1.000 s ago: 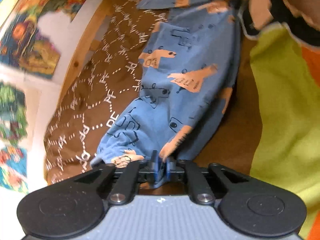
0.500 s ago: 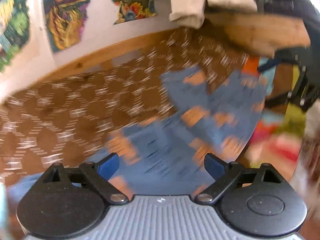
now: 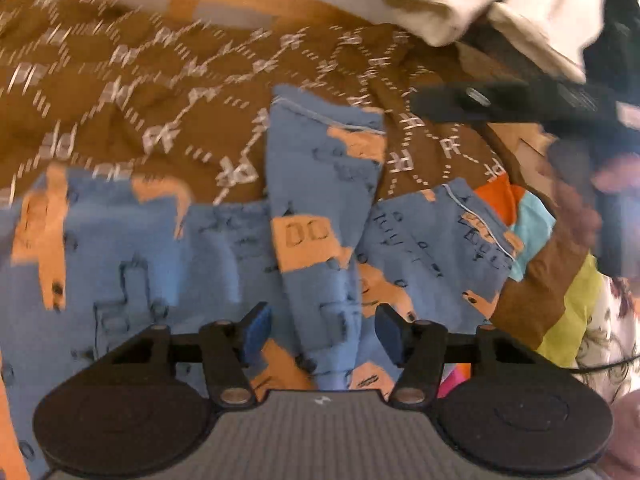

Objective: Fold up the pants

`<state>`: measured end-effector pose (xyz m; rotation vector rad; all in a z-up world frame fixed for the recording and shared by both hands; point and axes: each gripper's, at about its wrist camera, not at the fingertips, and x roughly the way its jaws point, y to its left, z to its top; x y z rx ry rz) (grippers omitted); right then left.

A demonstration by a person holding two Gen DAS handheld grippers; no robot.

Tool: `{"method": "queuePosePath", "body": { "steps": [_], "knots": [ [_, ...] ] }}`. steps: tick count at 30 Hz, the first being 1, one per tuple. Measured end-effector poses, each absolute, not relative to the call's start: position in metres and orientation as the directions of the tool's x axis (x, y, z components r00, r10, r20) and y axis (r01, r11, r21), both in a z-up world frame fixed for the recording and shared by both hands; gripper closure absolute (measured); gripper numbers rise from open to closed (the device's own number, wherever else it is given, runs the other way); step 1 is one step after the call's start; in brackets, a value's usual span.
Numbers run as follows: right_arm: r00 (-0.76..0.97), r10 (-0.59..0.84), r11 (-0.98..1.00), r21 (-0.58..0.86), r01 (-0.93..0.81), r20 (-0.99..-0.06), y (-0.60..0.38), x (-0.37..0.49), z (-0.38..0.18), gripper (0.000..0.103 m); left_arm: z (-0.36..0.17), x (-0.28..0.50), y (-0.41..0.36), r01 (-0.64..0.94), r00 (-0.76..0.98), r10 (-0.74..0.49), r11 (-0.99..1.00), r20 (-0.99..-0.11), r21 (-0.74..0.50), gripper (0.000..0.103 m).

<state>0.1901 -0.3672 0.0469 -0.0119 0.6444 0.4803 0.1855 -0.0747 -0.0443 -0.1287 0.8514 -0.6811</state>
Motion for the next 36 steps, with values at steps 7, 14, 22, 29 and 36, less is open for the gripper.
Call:
{"method": "queuePosePath", "body": {
  "steps": [7,14,22,29,36],
  "knots": [
    [0.681,0.276,0.96,0.163,-0.227,-0.679,-0.319,0.283,0.015,0.032,-0.06,0.207,-0.057,0.276,0.446,-0.637,0.766,-0.629,-0.58,0.05],
    [0.711,0.114,0.993,0.106,-0.055,-0.694,-0.293,0.309,0.003,0.038,-0.061,0.225,-0.054,0.226,0.389,-0.605,0.794,-0.695,-0.565,0.079],
    [0.768,0.077,0.994,0.11,-0.008,-0.636,-0.307,0.289,0.01,0.097,-0.04,0.217,-0.072,0.291,0.393,-0.538,0.842,-0.745,-0.455,0.098],
    [0.866,0.147,0.95,0.312,0.011,-0.478,-0.381,0.214,0.044,0.096,-0.018,0.189,-0.089,0.449,0.478,-0.499,0.846,-0.723,-0.287,0.099],
    [0.888,0.03,0.927,0.344,0.147,-0.459,-0.447,0.117,0.043,0.096,-0.007,0.147,-0.132,0.649,0.53,-0.453,0.761,-0.717,-0.001,0.099]
  ]
}}
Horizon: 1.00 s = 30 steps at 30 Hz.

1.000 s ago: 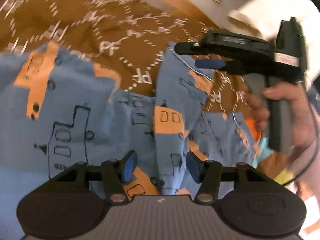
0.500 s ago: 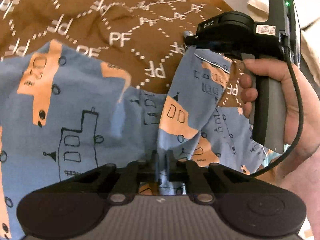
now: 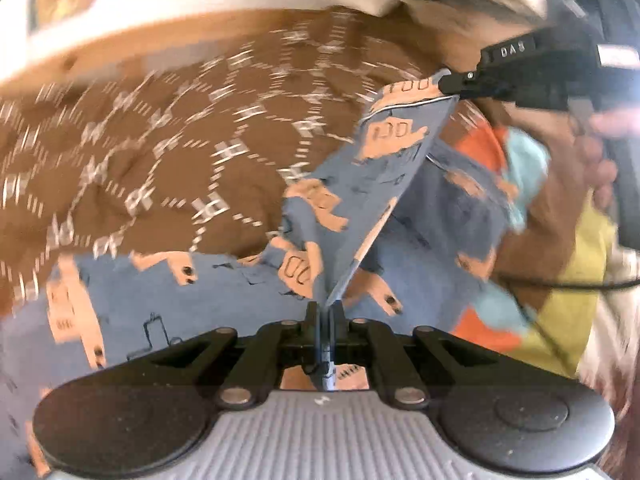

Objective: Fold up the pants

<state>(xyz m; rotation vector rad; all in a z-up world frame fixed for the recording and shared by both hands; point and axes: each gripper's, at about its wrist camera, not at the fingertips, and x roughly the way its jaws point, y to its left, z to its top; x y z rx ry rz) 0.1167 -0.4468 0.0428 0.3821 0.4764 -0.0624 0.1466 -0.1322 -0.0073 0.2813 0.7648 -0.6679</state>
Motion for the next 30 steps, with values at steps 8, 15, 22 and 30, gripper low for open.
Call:
{"method": "queuePosePath", "body": {
  "steps": [8,15,22,30],
  "knots": [
    [0.834,-0.059,0.831,0.436,0.346,-0.549,-0.479,0.056,-0.012,0.097,-0.027,0.122,-0.157,0.744,0.542,-0.396,0.636,-0.741,0.204,0.093],
    [0.842,0.005,0.876,0.409,0.257,-0.54,-0.459,0.063,-0.027,0.074,-0.001,0.128,-0.141,0.806,0.445,-0.495,0.585,-0.746,0.093,0.032],
    [0.855,-0.022,0.881,0.394,0.261,-0.517,-0.456,0.075,-0.041,0.047,0.057,0.205,-0.18,0.842,0.4,-0.497,0.532,-0.77,0.094,0.016],
    [0.883,-0.014,0.907,0.366,0.209,-0.469,-0.454,0.08,-0.053,0.048,0.041,0.293,-0.269,0.88,0.319,-0.558,0.475,-0.766,0.021,0.026]
  ]
}}
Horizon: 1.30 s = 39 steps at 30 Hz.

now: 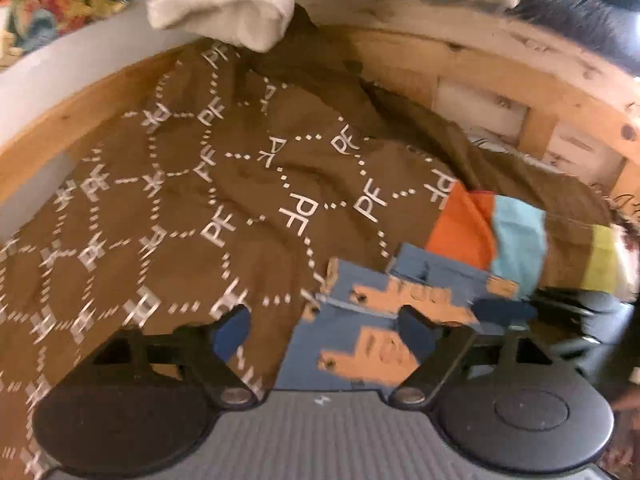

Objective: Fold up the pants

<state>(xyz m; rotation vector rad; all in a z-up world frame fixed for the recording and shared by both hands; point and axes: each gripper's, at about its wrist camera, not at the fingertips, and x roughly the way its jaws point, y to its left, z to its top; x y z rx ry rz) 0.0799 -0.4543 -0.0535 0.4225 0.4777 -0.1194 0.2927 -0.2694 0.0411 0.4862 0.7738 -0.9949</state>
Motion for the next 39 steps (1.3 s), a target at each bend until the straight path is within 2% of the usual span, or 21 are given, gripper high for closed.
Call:
{"method": "queuePosePath", "body": {
  "steps": [4,7,9,10,12,16,20,24,33,34,35,36,38,39],
  "knots": [
    [0.886,-0.023,0.901,0.374,0.218,-0.463,-0.456,0.082,-0.056,0.058,0.016,0.318,-0.286,0.869,0.257,-0.557,0.49,-0.79,-0.063,0.045],
    [0.888,-0.029,0.892,0.389,0.23,-0.46,-0.459,0.085,-0.057,0.065,0.008,0.321,-0.296,0.879,0.234,-0.563,0.471,-0.793,-0.075,0.052],
    [0.889,-0.036,0.885,0.398,0.241,-0.457,-0.46,0.086,-0.058,0.076,0.004,0.321,-0.307,0.889,0.215,-0.553,0.452,-0.805,-0.072,0.071],
    [0.888,-0.039,0.881,0.403,0.247,-0.458,-0.46,0.087,-0.059,0.08,0.002,0.32,-0.313,0.888,0.221,-0.53,0.457,-0.819,-0.056,0.085],
    [0.889,-0.042,0.878,0.409,0.25,-0.455,-0.46,0.086,-0.058,0.096,0.0,0.316,-0.319,0.888,0.23,-0.506,0.458,-0.831,-0.032,0.089],
    [0.906,-0.067,0.877,0.408,0.253,-0.418,-0.458,0.074,-0.049,0.097,0.009,0.303,-0.321,0.897,0.248,-0.518,0.442,-0.819,-0.009,0.093],
    [0.92,-0.088,0.863,0.432,0.262,-0.382,-0.456,0.052,-0.035,0.097,0.024,0.284,-0.324,0.915,0.247,-0.552,0.403,-0.796,0.005,0.093],
    [0.914,-0.127,0.857,0.421,0.297,-0.386,-0.454,0.034,-0.029,0.097,0.025,0.27,-0.335,0.925,0.229,-0.57,0.381,-0.789,-0.006,0.093],
    [0.861,-0.185,0.838,0.381,0.39,-0.474,-0.467,0.037,-0.04,0.097,0.011,0.258,-0.366,0.92,0.272,-0.529,0.388,-0.804,0.056,0.091],
    [0.856,-0.184,0.838,0.379,0.393,-0.482,-0.468,0.038,-0.042,0.096,0.008,0.258,-0.367,0.919,0.277,-0.524,0.389,-0.805,0.062,0.087],
    [0.848,-0.182,0.839,0.372,0.398,-0.498,-0.468,0.041,-0.044,0.095,0.006,0.257,-0.368,0.915,0.291,-0.515,0.396,-0.806,0.077,0.078],
    [0.842,-0.185,0.841,0.362,0.403,-0.507,-0.468,0.042,-0.045,0.092,0.004,0.256,-0.37,0.911,0.304,-0.507,0.401,-0.806,0.092,0.073],
    [0.831,-0.21,0.846,0.33,0.419,-0.516,-0.467,0.043,-0.045,0.083,0.005,0.256,-0.367,0.901,0.336,-0.501,0.419,-0.797,0.116,0.04],
    [0.83,-0.221,0.851,0.315,0.42,-0.512,-0.466,0.042,-0.044,0.082,0.007,0.257,-0.364,0.897,0.345,-0.508,0.427,-0.789,0.117,0.036]
  ]
}}
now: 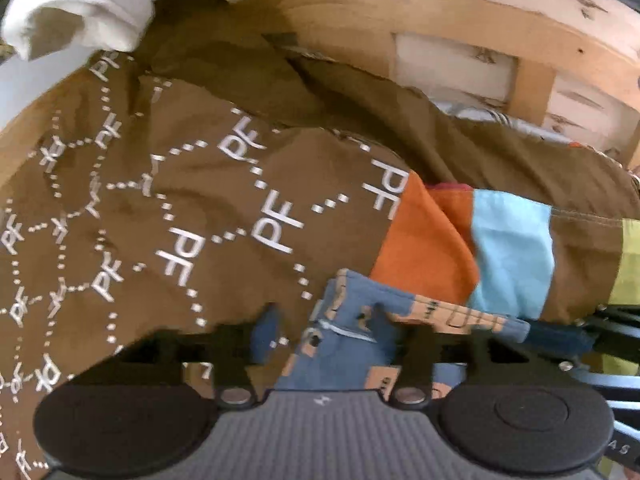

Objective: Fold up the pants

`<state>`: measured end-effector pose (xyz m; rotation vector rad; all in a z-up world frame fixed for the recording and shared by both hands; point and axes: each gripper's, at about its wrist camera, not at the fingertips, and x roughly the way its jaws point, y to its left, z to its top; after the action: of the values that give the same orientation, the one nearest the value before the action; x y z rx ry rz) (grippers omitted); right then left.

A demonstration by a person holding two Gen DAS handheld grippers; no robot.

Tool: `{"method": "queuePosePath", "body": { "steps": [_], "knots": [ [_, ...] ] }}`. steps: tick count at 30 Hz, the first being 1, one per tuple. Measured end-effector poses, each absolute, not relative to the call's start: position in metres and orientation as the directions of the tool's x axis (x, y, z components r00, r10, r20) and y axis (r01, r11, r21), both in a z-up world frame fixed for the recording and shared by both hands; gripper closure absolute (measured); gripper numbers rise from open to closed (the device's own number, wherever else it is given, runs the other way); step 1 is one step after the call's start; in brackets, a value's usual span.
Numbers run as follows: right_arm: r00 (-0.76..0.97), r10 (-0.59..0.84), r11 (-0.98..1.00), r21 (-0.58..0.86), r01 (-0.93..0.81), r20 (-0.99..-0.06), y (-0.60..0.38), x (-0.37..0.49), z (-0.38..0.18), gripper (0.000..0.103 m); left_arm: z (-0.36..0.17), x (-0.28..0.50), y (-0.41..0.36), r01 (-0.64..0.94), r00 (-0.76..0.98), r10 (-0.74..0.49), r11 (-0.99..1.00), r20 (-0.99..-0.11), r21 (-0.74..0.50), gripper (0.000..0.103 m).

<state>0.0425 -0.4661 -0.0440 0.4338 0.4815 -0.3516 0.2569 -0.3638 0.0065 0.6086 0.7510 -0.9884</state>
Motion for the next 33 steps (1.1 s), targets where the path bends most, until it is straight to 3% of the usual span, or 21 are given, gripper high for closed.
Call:
{"method": "queuePosePath", "body": {
  "steps": [1,4,6,9,15,19,24,28,33],
  "knots": [
    [0.831,-0.238,0.859,0.291,0.422,-0.502,-0.465,0.041,-0.042,0.082,0.01,0.258,-0.359,0.893,0.35,-0.516,0.436,-0.782,0.111,0.035],
    [0.833,-0.295,0.885,0.195,0.423,-0.468,-0.456,0.038,-0.034,0.067,0.025,0.265,-0.331,0.866,0.385,-0.519,0.49,-0.763,0.103,0.03],
    [0.843,-0.307,0.901,0.149,0.406,-0.442,-0.45,0.038,-0.031,0.048,0.036,0.265,-0.301,0.823,0.447,-0.501,0.556,-0.741,0.121,0.022],
    [0.863,-0.284,0.939,0.064,0.339,-0.418,-0.435,0.04,-0.03,0.032,0.044,0.248,-0.245,0.746,0.558,-0.442,0.638,-0.702,0.19,0.017],
    [0.872,-0.148,0.989,-0.056,0.137,-0.467,-0.397,0.049,-0.039,0.017,0.02,0.197,-0.135,0.561,0.691,-0.261,0.781,-0.674,0.273,0.017],
    [0.77,-0.184,0.981,-0.161,0.106,-0.611,-0.385,0.062,-0.059,0.015,0.0,0.188,-0.085,0.476,0.681,-0.162,0.839,-0.714,0.264,0.018],
    [0.837,-0.126,0.992,-0.085,0.095,-0.533,-0.389,0.055,-0.041,0.011,0.014,0.21,-0.056,0.504,0.69,-0.208,0.826,-0.693,0.254,0.018],
    [0.832,0.152,0.982,-0.013,-0.188,-0.534,-0.39,0.083,-0.032,0.009,0.013,0.243,-0.038,0.548,0.636,-0.235,0.808,-0.735,0.216,0.018],
    [0.673,0.433,0.834,-0.017,-0.552,-0.6,-0.373,0.154,-0.017,0.015,-0.004,0.269,-0.02,0.582,0.556,-0.23,0.794,-0.799,0.175,0.023]
  ]
}}
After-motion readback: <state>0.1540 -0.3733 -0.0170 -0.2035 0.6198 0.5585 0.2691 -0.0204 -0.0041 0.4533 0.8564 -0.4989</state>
